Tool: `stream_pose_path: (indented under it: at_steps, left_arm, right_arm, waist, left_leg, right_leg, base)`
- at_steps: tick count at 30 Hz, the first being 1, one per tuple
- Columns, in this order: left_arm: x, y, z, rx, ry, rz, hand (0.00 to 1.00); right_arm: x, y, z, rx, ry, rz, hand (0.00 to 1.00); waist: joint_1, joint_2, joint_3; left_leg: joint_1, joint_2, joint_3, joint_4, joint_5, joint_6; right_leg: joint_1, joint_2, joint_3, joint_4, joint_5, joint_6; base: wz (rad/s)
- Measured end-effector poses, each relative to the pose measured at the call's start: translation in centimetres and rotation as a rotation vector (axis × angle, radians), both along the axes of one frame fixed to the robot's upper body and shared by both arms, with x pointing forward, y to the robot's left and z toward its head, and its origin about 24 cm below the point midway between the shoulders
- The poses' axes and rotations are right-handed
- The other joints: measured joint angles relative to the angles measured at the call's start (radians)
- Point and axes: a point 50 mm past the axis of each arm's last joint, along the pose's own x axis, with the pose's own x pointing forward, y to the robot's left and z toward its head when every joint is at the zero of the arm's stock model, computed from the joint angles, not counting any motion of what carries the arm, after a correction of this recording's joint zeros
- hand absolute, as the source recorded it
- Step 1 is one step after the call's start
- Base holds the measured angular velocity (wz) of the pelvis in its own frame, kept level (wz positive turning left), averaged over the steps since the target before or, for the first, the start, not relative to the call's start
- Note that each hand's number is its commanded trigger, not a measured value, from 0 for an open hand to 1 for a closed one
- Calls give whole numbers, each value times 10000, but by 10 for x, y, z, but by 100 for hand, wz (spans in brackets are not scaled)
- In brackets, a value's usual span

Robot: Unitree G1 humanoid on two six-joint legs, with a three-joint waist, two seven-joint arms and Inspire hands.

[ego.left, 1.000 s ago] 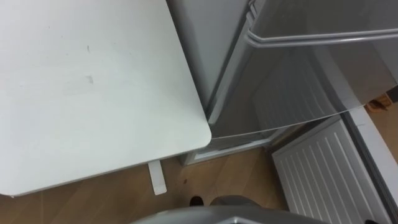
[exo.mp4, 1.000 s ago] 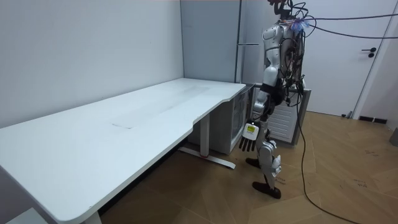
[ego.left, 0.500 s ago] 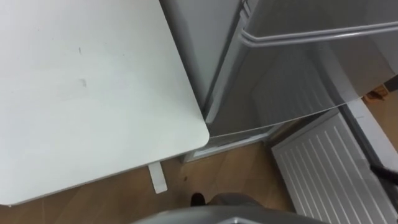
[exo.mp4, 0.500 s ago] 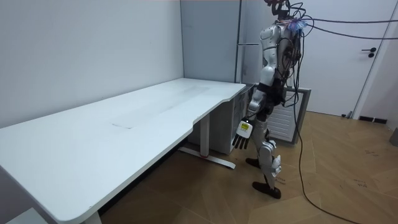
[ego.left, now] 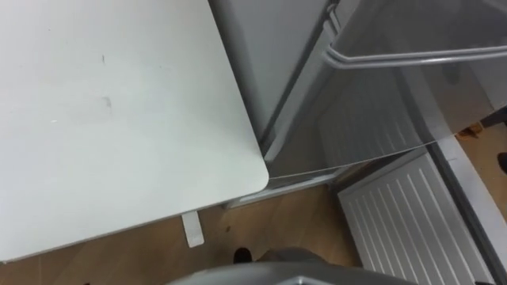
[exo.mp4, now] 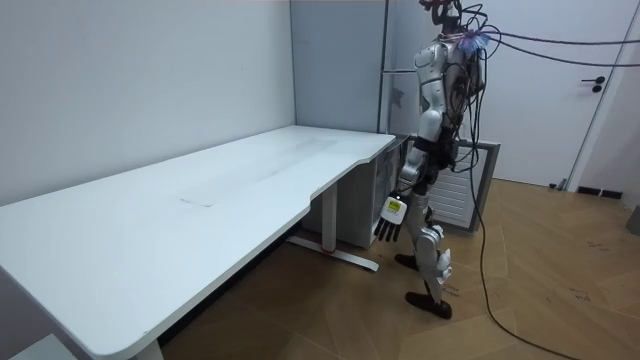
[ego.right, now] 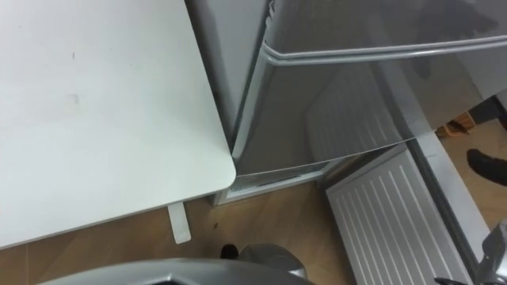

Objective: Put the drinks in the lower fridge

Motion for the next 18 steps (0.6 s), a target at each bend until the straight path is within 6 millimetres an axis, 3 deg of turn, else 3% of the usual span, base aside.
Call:
stream_pose_path:
  at_steps: [9,14,15,16,17,18]
  left_arm:
    - [-4,10,5,220,-174,426,0]
    - [-7,20,9,188,-280,688,0]
    - [-8,21,10,114,-239,747,0]
    - [-9,21,9,56,-186,758,0]
    - [-10,21,9,-23,-122,773,0]
    - [-9,20,9,-123,-132,748,0]
  right_arm:
    - [-50,-28,-26,1278,1172,-2388,0]
    - [-57,-39,-27,2001,850,-3414,0]
    - [-55,-41,-26,2058,750,-3477,0]
    - [-53,-41,-25,2084,667,-3503,0]
    - [-50,-43,-23,2158,541,-3585,0]
    - [-49,-46,-22,2229,481,-3716,0]
  waist:
    - [-148,275,-20]
    - [-129,328,18]
    - [-131,459,3]
    - [-142,406,2]
    - [-158,568,15]
    - [-164,598,-12]
  left_leg:
    - [8,31,25,2,-2,2]
    - [15,17,22,12,-3,2]
    - [15,15,27,12,-4,2]
    - [16,14,29,13,-3,2]
    - [10,12,30,15,-4,2]
    - [6,13,30,11,-4,2]
  right_leg:
    - [40,-5,-77,18,-28,3]
    - [37,-8,-65,34,-28,-1]
    - [35,-8,-60,32,-26,-3]
    - [35,-9,-58,32,-26,-3]
    - [34,-10,-63,26,-23,-6]
    - [34,-13,-74,22,-24,-4]
  base:
    - [4]
    - [0]
    - [0]
    - [0]
    - [0]
    - [0]
